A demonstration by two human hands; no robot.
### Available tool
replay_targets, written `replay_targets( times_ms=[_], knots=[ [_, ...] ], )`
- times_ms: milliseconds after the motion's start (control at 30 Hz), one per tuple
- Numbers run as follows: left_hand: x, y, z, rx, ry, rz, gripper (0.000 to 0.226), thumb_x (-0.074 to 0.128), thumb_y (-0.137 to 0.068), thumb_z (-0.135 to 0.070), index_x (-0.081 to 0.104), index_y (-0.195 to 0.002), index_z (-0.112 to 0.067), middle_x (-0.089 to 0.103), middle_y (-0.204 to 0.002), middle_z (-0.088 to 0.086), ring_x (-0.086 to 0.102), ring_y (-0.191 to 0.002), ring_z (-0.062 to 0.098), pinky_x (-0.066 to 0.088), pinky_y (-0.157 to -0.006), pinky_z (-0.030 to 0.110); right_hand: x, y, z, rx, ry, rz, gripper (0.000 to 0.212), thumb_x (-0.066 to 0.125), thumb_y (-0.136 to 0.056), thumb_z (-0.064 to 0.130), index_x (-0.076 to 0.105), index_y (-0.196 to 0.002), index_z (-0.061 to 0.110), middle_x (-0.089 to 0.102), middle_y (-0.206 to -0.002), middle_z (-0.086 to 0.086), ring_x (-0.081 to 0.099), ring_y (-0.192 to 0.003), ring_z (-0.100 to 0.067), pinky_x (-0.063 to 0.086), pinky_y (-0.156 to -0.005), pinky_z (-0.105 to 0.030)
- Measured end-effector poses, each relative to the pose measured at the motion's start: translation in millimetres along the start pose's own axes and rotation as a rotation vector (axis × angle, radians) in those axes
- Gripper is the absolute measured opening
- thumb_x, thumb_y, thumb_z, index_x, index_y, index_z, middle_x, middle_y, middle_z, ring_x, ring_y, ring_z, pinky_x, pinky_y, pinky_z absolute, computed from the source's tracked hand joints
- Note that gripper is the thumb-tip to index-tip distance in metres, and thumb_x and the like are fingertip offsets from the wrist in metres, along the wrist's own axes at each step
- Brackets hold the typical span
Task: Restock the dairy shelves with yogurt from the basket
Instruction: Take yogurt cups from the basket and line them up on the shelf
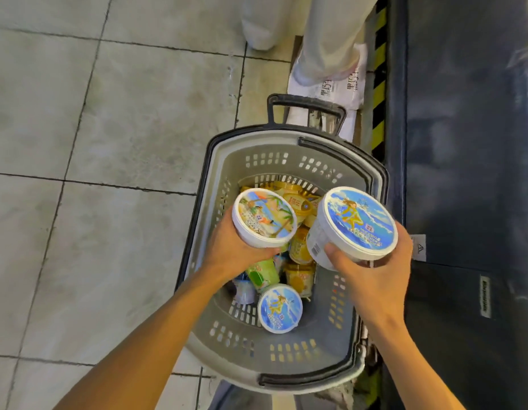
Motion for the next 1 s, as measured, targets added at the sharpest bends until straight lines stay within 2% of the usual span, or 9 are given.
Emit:
replay_targets(
  times_ms=[67, 167, 333, 500, 733, 800, 867, 967, 1000],
  knots=[
    [-12.3, 11.1, -37.0, 0.013, 0.035, -0.039, 0.091, 0.101, -0.045, -0.021, 0.054, -0.122, -0.039, 0.067, -0.114, -0.021, 0.062, -0.106, -0.008, 0.053, -0.087, 0.016, -9.6, 4.4, 26.9, -0.015, 0.008, -0.003, 0.093, 0.092, -0.06, 0.012, 0.043, -0.139, 0.012, 0.06, -0.123, 0.015, 0.061, -0.115, -0.004, 0.052, -0.085, -0.014],
    [-29.6, 34.3, -104.6, 0.052, 0.066, -0.06, 0.097, 0.102, -0.045, -0.026, 0.054, -0.129, -0.031, 0.068, -0.119, -0.014, 0.064, -0.11, 0.001, 0.055, -0.095, 0.031, -30.4, 15.8, 79.1, -0.027, 0.005, -0.039, 0.091, 0.094, -0.059, 0.009, 0.045, -0.135, 0.015, 0.059, -0.114, 0.028, 0.061, -0.11, 0.002, 0.052, -0.083, -0.012],
    [-52.0, 84.7, -238.3, 0.158, 0.09, -0.05, 0.1, 0.101, -0.045, -0.036, 0.053, -0.132, -0.03, 0.068, -0.122, -0.012, 0.064, -0.112, 0.006, 0.055, -0.096, 0.041, -73.8, 43.6, 182.6, -0.034, -0.047, -0.077, 0.089, 0.095, -0.06, 0.009, 0.045, -0.132, 0.023, 0.063, -0.118, 0.015, 0.063, -0.105, 0.004, 0.05, -0.079, -0.009],
    [-50.9, 147.0, -361.5, 0.233, 0.089, -0.054, 0.097, 0.1, -0.044, -0.032, 0.054, -0.13, -0.026, 0.069, -0.118, -0.01, 0.065, -0.108, 0.004, 0.057, -0.094, 0.042, -140.9, 79.4, 274.5, -0.072, -0.068, -0.149, 0.091, 0.097, -0.056, 0.014, 0.048, -0.132, 0.024, 0.065, -0.117, 0.018, 0.063, -0.106, 0.004, 0.05, -0.086, -0.015],
    [-4.0, 236.8, -483.0, 0.331, 0.045, 0.152, 0.099, 0.102, -0.044, -0.028, 0.054, -0.13, -0.035, 0.07, -0.118, -0.011, 0.066, -0.108, 0.009, 0.055, -0.094, 0.047, -267.6, 156.2, 358.7, -0.099, -0.157, -0.379, 0.093, 0.099, -0.053, 0.019, 0.048, -0.13, 0.03, 0.066, -0.117, 0.02, 0.063, -0.105, 0.006, 0.051, -0.082, -0.013],
    [26.0, 267.0, -514.3, 0.35, 0.049, 0.253, 0.099, 0.099, -0.048, -0.013, 0.053, -0.134, -0.03, 0.069, -0.118, -0.009, 0.067, -0.102, 0.002, 0.057, -0.092, 0.038, -309.7, 183.6, 368.8, -0.102, -0.153, -0.49, 0.092, 0.098, -0.049, 0.027, 0.049, -0.127, 0.036, 0.067, -0.114, 0.023, 0.064, -0.105, 0.004, 0.053, -0.084, -0.019],
    [59.7, 295.3, -531.6, 0.324, 0.025, 0.363, 0.089, 0.093, -0.053, -0.001, 0.055, -0.133, -0.012, 0.068, -0.116, 0.002, 0.068, -0.09, -0.004, 0.056, -0.073, 0.012, -352.2, 214.5, 370.7, -0.091, -0.184, -0.604, 0.088, 0.098, -0.051, 0.02, 0.051, -0.124, 0.036, 0.068, -0.111, 0.025, 0.066, -0.104, 0.001, 0.052, -0.083, -0.019],
    [112.9, 341.5, -546.3, 0.329, -0.074, 0.505, 0.098, 0.088, -0.037, -0.039, 0.059, -0.122, 0.001, 0.066, -0.107, 0.015, 0.069, -0.083, 0.015, 0.046, -0.052, 0.002, -412.7, 263.1, 363.8, -0.065, -0.189, -0.76, 0.086, 0.097, -0.054, 0.014, 0.052, -0.125, 0.032, 0.069, -0.112, 0.023, 0.066, -0.104, 0.0, 0.053, -0.083, -0.017],
    [131.4, 357.8, -550.2, 0.349, -0.094, 0.559, 0.099, 0.085, -0.034, -0.044, 0.059, -0.119, 0.0, 0.066, -0.104, 0.015, 0.068, -0.075, 0.009, 0.046, -0.052, 0.002, -431.8, 280.2, 358.1, -0.06, -0.186, -0.813, 0.086, 0.097, -0.054, 0.015, 0.052, -0.125, 0.032, 0.068, -0.112, 0.024, 0.066, -0.104, 0.001, 0.053, -0.084, -0.017]
  ],
)
Point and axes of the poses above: each hand's wrist, its own y-axis away from the middle knuckle, its own x-axis out of the palm, z = x × y, the point moved 6 cm from there along -y, towards the middle knuckle
